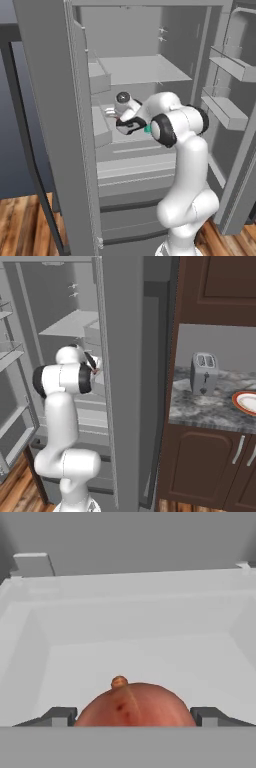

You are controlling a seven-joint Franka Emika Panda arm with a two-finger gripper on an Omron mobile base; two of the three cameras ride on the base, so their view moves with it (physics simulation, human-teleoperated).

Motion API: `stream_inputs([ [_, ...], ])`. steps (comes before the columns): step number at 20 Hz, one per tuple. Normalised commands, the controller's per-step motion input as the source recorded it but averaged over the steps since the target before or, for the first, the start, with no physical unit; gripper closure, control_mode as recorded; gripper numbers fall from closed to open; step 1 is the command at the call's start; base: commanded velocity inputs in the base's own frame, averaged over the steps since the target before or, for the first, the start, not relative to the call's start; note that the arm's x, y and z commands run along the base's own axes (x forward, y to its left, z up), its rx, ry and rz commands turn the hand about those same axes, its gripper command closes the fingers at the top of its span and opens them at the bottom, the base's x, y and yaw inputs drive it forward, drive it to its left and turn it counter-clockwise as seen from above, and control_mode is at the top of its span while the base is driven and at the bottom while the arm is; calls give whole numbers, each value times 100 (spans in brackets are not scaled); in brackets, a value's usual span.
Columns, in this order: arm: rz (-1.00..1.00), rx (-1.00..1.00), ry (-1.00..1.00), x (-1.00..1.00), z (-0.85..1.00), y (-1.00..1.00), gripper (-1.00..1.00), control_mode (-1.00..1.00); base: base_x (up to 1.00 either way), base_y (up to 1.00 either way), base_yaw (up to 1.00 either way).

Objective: Pick onion from the fridge and place it on the plate on the counter.

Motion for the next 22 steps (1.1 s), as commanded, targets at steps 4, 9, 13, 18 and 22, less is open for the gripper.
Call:
stream_inputs([
  [4,0,0,-12,-63,35,3,100,-100,0,0,0],
  [9,0,0,5,-72,36,11,100,-100,0,0,0],
  [13,0,1,14,-63,59,2,100,-100,0,0,0],
  [18,0,3,19,-71,74,0,100,-100,0,0,0],
  [22,0,2,10,-92,60,-3,100,-100,0,0,0],
])
